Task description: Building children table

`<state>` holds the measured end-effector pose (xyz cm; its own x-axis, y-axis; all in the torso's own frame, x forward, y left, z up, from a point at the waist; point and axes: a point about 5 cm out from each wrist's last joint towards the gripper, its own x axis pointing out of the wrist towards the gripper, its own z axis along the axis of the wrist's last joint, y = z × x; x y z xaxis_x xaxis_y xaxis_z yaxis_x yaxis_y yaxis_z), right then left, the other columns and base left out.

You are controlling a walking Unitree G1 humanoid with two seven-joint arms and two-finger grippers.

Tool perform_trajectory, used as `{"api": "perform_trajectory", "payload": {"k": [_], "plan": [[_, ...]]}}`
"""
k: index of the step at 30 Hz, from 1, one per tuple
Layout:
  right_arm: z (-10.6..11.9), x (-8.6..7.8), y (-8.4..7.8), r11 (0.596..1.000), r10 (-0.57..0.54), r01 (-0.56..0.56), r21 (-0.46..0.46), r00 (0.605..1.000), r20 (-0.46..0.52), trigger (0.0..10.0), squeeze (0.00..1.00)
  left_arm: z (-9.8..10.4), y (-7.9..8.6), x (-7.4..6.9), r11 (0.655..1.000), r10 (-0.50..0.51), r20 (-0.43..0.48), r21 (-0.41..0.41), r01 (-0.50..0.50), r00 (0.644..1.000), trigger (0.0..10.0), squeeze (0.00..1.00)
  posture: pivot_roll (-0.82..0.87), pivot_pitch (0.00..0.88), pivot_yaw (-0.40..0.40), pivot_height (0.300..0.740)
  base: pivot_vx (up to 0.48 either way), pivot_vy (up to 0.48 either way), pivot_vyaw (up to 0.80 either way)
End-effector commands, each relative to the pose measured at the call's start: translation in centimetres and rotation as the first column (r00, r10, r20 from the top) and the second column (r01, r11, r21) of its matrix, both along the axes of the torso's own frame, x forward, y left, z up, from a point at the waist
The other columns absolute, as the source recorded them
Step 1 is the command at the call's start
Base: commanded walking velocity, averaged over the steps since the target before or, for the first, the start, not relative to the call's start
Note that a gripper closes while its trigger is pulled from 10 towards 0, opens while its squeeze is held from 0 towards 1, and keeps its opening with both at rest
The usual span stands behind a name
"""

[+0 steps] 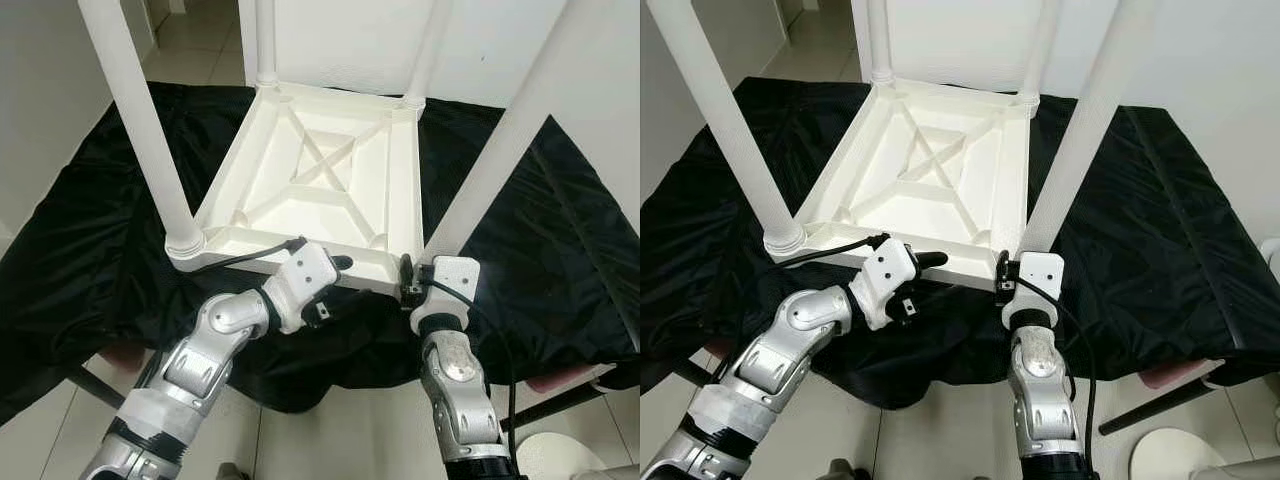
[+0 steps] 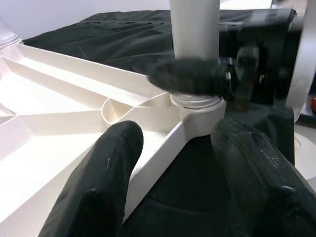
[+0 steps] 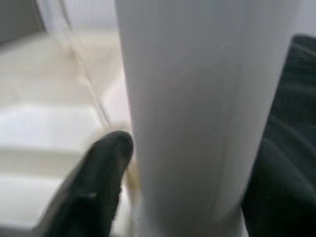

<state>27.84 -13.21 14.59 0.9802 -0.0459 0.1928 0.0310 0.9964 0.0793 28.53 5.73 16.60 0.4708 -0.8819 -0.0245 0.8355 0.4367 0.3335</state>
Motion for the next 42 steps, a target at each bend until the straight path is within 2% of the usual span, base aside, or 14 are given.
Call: {"api": "perform_trajectory", "payload": {"k": [1,7,8,18,26,28,30,32,33,36,37,38,41,42], "plan": [[0.4,-0.3,1.0,0.998,0.031,-0.033,0.058,0.999,0.031,10.0,1.0,-0.3,0.1,0.0,1.0,0.0,-0.01,0.009,0.0,1.0,10.0,0.0,-0.03,0.085,-0.025,0.74,0.0,0.0,0.0],[0.7,-0.7,0.0,0.99,0.127,-0.13,0.049,0.99,0.058,10.0,1.0,-0.3,0.1,-0.1,1.0,0.011,-0.008,0.006,-0.011,1.0,10.0,0.0,-0.02,0.081,-0.036,0.74,0.0,0.0,0.0],[0.6,-0.7,-0.5,0.987,0.149,-0.152,0.052,0.987,0.057,10.0,0.0,-0.3,0.2,-0.1,1.0,0.015,-0.007,0.005,-0.014,1.0,10.0,0.0,-0.02,0.081,-0.038,0.74,0.0,0.0,0.0],[0.5,-0.3,-3.2,0.948,0.313,-0.311,-0.064,0.949,0.038,10.0,0.0,-0.2,0.4,0.1,1.0,0.02,-0.002,0.01,-0.02,1.0,10.0,0.0,-0.02,0.065,-0.028,0.74,0.0,0.0,0.0],[0.4,1.3,-5.1,0.8,0.555,-0.566,-0.199,0.824,-0.115,10.0,0.0,-0.1,0.2,0.3,1.0,0.004,0.004,0.018,-0.005,1.0,10.0,0.0,-0.02,0.059,-0.012,0.74,0.0,0.0,0.0],[0.4,1.3,-5.1,0.8,0.555,-0.566,-0.199,0.824,-0.115,10.0,0.0,-0.1,0.2,0.3,1.0,0.004,0.004,0.018,-0.005,1.0,10.0,0.0,-0.02,0.059,-0.012,0.74,0.0,0.0,0.0],[0.3,1.8,-5.2,0.76,0.596,-0.616,-0.208,0.788,-0.154,10.0,0.0,0.0,0.2,0.3,1.0,0.0,0.006,0.02,0.0,1.0,10.0,0.0,-0.02,0.059,-0.012,0.74,0.0,0.0,0.0],[0.3,1.8,-5.2,0.76,0.596,-0.616,-0.208,0.788,-0.154,10.0,0.0,0.0,0.2,0.3,1.0,0.0,0.006,0.02,0.0,1.0,10.0,0.0,-0.02,0.059,-0.012,0.74,0.0,0.0,0.0],[0.2,2.0,-5.1,0.724,0.626,-0.653,-0.221,0.757,-0.188,10.0,0.0,0.0,0.2,0.3,1.0,-0.002,0.007,0.021,0.002,1.0,10.0,0.0,-0.02,0.049,-0.007,0.74,0.0,0.0,0.0],[0.2,2.3,-5.1,0.695,0.646,-0.678,-0.237,0.735,-0.208,10.0,0.0,0.0,0.2,0.4,1.0,-0.004,0.007,0.022,0.004,1.0,10.0,0.0,-0.02,0.045,-0.006,0.74,0.0,0.0,0.0],[0.3,2.9,-5.2,0.672,0.658,-0.697,-0.249,0.717,-0.232,8.5,0.0,0.0,0.1,0.4,1.0,-0.005,0.009,0.023,0.005,1.0,10.0,0.0,-0.01,0.039,-0.008,0.74,0.0,0.0,0.0],[0.3,3.3,-5.3,0.661,0.662,-0.706,-0.255,0.708,-0.246,2.1,0.0,0.0,0.1,0.4,1.0,-0.006,0.01,0.023,0.006,1.0,10.0,0.0,-0.01,0.039,-0.008,0.74,0.0,0.0,0.0],[0.3,3.7,-5.4,0.643,0.67,-0.72,-0.259,0.693,-0.265,2.1,0.0,0.1,0.1,0.3,1.0,-0.007,0.013,0.02,0.006,1.0,10.0,0.0,-0.01,0.037,-0.011,0.74,0.0,0.0,0.0],[0.3,3.8,-5.5,0.634,0.673,-0.728,-0.261,0.686,-0.276,0.0,0.0,0.1,0.0,0.3,1.0,-0.006,0.014,0.02,0.006,1.0,10.0,0.0,-0.01,0.035,-0.013,0.74,0.0,0.0,0.0]]}}
